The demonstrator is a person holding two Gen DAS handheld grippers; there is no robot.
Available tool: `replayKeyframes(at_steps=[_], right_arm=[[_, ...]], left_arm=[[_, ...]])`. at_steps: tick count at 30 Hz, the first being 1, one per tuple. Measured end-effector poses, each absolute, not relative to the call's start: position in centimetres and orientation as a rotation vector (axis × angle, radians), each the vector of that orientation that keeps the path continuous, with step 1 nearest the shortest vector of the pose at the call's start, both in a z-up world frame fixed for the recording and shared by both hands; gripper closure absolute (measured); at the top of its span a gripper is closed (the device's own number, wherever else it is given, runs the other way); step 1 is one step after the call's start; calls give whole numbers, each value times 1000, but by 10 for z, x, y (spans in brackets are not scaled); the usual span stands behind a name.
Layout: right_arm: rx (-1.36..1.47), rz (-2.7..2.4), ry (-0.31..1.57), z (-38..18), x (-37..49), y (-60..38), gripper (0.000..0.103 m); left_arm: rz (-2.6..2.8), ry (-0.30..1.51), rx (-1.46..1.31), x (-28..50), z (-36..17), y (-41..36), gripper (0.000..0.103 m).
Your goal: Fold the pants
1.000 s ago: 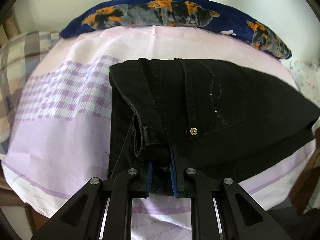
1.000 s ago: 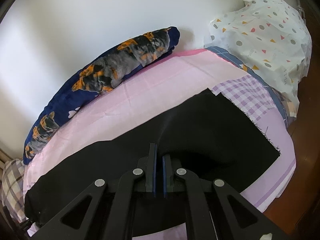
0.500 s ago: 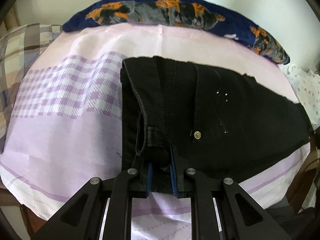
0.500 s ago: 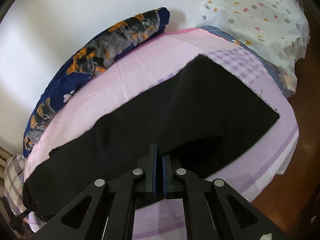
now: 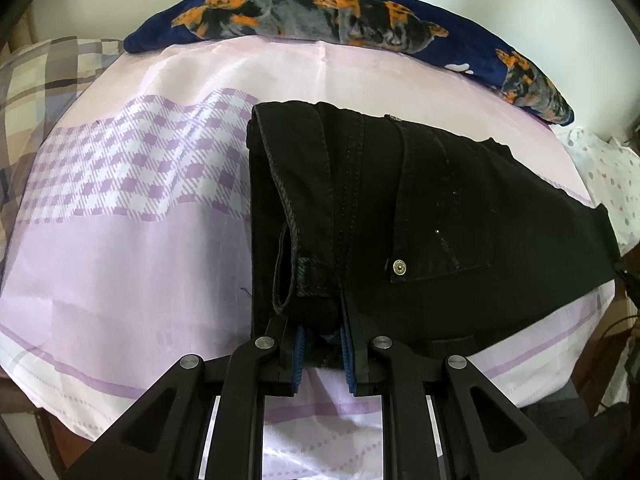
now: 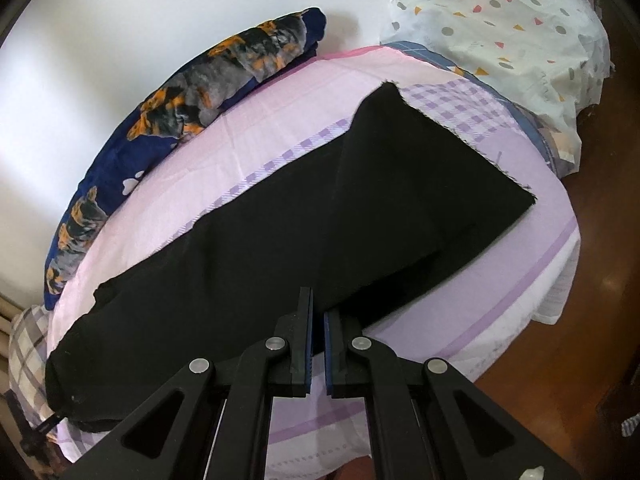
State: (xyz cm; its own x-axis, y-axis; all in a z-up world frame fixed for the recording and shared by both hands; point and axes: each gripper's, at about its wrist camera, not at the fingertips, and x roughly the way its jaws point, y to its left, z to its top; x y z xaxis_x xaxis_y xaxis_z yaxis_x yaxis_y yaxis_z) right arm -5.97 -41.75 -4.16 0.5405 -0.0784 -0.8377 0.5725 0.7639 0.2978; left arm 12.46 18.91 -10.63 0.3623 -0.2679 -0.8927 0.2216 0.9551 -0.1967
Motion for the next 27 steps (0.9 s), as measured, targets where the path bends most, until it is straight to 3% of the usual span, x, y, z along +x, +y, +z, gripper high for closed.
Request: replayKeyframes(at_steps=[18,20,24,27], right_arm=[[622,-466,971,-69,-53,-432,100],[636,-465,980,-75,-53,-434,100],[697,-447,966,-78,-56,-439,99],[731,-433,956,-80,-57,-443,96]], left_arm=[[-321,1164,-118,120,-114,199,82],[-305,1160,-90,116,-109,197,75],[-252,1170,18,106,-101,192,48],[-216,1172,114,91,-96,190,48]])
